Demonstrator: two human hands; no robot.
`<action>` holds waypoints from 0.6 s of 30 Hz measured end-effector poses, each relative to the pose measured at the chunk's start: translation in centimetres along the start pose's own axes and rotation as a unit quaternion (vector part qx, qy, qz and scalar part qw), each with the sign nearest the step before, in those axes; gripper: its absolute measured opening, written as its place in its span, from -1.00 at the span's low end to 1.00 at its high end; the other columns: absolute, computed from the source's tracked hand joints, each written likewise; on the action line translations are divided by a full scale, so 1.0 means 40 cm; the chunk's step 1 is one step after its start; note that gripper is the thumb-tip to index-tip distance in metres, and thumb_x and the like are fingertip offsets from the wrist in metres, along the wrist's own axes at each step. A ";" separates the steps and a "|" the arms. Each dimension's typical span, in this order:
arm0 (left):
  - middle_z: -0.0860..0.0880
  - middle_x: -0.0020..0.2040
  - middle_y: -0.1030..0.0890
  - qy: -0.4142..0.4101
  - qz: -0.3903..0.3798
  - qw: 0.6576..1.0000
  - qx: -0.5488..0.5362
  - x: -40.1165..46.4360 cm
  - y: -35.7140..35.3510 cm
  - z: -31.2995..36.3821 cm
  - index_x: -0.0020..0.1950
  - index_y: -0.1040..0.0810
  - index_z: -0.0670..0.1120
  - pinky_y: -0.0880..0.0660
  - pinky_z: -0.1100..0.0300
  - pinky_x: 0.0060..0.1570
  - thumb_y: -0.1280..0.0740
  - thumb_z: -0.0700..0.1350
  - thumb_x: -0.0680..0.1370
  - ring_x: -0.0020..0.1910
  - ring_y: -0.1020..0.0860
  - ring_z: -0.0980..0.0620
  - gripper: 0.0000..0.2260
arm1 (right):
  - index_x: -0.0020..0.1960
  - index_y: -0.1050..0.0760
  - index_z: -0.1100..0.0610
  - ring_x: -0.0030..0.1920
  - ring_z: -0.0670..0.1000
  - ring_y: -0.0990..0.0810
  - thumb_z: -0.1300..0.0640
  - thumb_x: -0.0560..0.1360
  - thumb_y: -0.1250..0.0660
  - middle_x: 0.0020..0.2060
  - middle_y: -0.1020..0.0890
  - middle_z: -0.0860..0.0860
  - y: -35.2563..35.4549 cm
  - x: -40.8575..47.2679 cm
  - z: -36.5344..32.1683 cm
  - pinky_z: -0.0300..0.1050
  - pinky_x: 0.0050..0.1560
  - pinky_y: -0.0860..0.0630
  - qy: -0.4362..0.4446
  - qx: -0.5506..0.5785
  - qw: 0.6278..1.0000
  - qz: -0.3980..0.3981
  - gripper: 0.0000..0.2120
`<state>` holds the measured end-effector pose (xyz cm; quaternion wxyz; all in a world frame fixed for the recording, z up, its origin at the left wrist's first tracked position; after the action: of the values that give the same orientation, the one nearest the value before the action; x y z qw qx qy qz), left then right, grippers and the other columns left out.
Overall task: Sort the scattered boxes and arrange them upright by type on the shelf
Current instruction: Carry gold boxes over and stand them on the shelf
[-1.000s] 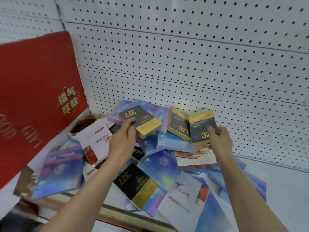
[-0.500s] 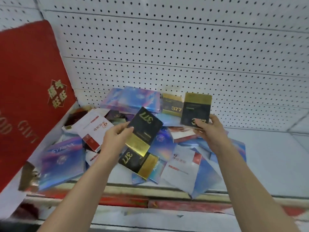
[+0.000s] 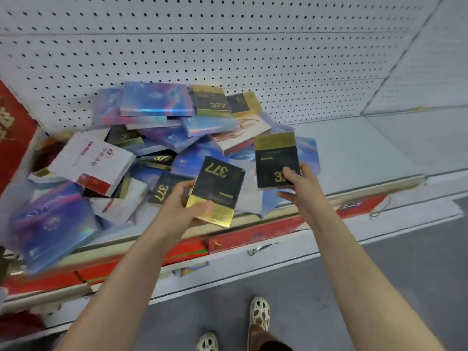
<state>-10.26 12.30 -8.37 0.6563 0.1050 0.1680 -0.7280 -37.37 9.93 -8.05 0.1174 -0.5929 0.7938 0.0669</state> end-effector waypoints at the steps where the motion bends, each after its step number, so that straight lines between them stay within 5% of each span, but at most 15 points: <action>1: -0.09 0.09 -0.63 0.009 -0.011 1.000 -0.004 0.007 -0.022 0.000 0.23 -0.45 -0.04 -0.62 -0.05 -0.02 -0.41 -0.34 0.48 -0.01 -0.66 -0.10 -0.60 | 0.32 -0.36 0.21 -0.16 -0.01 -0.64 0.14 0.63 -0.27 0.03 -0.58 0.12 0.028 -0.006 0.003 -0.18 -0.34 -0.57 -0.002 0.009 1.000 0.016 -0.70; 5: -0.13 -0.03 -0.66 0.050 -0.038 0.997 -0.047 0.046 -0.140 0.008 0.10 -0.57 -0.10 -0.56 -0.08 0.02 -0.40 -0.33 0.45 -0.08 -0.63 -0.08 -0.74 | 0.24 -0.39 0.15 -0.14 0.02 -0.61 0.03 0.66 -0.21 -0.10 -0.59 0.05 0.153 -0.015 0.008 -0.18 -0.33 -0.56 -0.012 0.046 0.995 0.082 -0.76; 9: -0.05 -0.21 -0.69 0.087 -0.060 0.992 -0.063 0.096 -0.324 0.005 0.08 -0.59 -0.12 -0.60 0.10 -0.30 -0.38 -0.23 0.50 -0.26 -0.66 -0.01 -0.83 | 0.26 -0.42 0.14 -0.14 0.00 -0.65 -0.10 0.63 -0.24 -0.02 -0.64 0.08 0.323 -0.002 0.019 -0.17 -0.28 -0.55 -0.010 0.054 0.988 0.143 -0.64; 15: 0.00 -0.16 -0.70 0.138 -0.133 0.981 -0.023 0.162 -0.701 -0.043 0.06 -0.55 0.06 -0.61 0.05 -0.38 -0.34 -0.06 0.57 -0.25 -0.69 0.02 -0.91 | 0.31 -0.39 0.15 -0.09 -0.02 -0.72 -0.03 0.62 -0.27 0.00 -0.69 0.05 0.671 0.028 0.015 -0.09 -0.03 -0.64 -0.013 0.083 0.976 0.200 -0.65; 18: 0.00 -0.13 -0.70 0.157 -0.188 0.970 -0.001 0.185 -0.889 -0.058 0.08 -0.51 0.08 -0.61 0.03 -0.36 -0.30 -0.08 0.59 -0.22 -0.69 0.00 -0.90 | 0.26 -0.39 0.18 -0.18 -0.06 -0.70 -0.02 0.64 -0.26 -0.07 -0.68 0.04 0.851 0.033 0.004 -0.14 -0.07 -0.63 -0.022 0.072 0.969 0.234 -0.68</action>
<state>-46.53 9.28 -9.48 0.4732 0.1836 0.2863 -0.8126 -70.27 18.54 -9.68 0.1580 -0.3795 0.9104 0.0480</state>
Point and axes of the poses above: each hand's wrist, its own x-axis towards the middle knuckle, its own y-axis out of the back of the hand, z = x × y, the point moved 1 cm from there along x, towards the middle knuckle
